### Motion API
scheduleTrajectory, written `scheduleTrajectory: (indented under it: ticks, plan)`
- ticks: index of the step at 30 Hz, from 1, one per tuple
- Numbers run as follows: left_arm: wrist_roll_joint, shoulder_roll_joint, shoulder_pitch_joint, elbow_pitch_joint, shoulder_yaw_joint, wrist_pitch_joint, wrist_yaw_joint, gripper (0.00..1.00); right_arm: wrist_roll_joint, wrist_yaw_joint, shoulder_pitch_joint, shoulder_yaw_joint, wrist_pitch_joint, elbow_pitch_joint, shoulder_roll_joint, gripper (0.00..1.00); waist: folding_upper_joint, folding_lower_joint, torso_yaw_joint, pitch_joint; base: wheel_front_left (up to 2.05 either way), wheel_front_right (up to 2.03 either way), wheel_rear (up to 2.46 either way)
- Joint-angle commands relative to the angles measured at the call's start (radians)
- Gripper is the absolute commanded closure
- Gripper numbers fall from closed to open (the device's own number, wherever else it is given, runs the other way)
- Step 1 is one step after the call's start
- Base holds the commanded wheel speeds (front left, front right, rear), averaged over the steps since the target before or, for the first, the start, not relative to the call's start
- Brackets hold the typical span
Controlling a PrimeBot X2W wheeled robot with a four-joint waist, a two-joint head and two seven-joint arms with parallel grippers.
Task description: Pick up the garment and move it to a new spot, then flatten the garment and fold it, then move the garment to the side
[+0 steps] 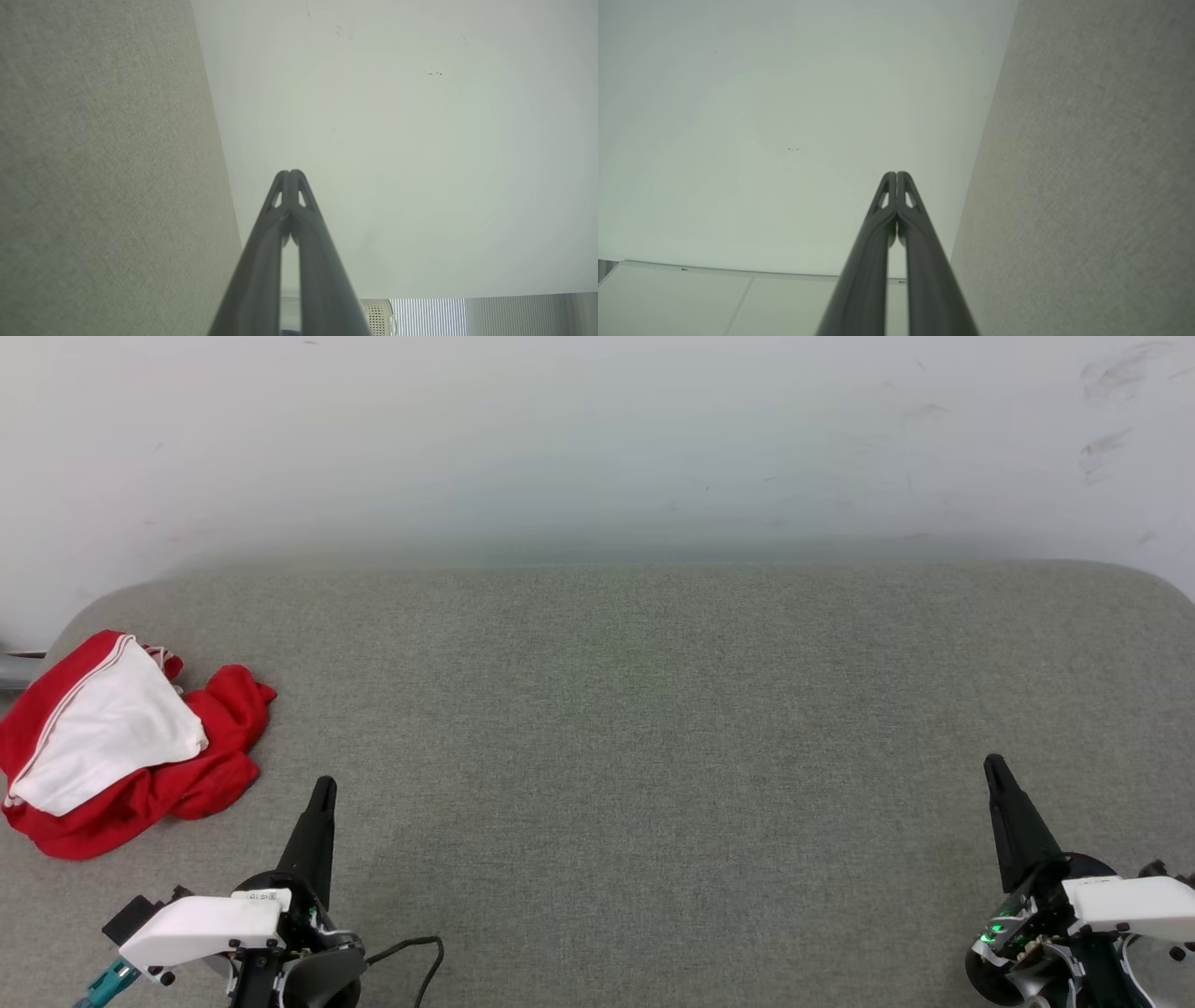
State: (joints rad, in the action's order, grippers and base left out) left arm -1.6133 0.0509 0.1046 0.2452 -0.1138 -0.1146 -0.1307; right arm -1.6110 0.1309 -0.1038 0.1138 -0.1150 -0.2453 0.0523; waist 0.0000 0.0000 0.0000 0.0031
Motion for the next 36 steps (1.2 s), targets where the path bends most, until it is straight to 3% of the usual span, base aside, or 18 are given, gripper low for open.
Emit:
scheduleTrajectory:
  ticks: [1,36]
  plan:
    - [0.002,-0.001,0.009,0.001,-0.002,-0.002,0.0,1.0,-0.004,0.0,-0.01,0.0,-0.001,0.0,-0.004,1.0,0.0,0.0,0.0,0.0,0.0,0.0,0.0]
    - [0.001,-0.001,0.009,0.001,-0.002,-0.002,0.0,1.0,-0.004,0.0,-0.01,0.0,-0.001,0.0,-0.004,1.0,0.0,0.0,0.0,0.0,0.0,0.0,0.0]
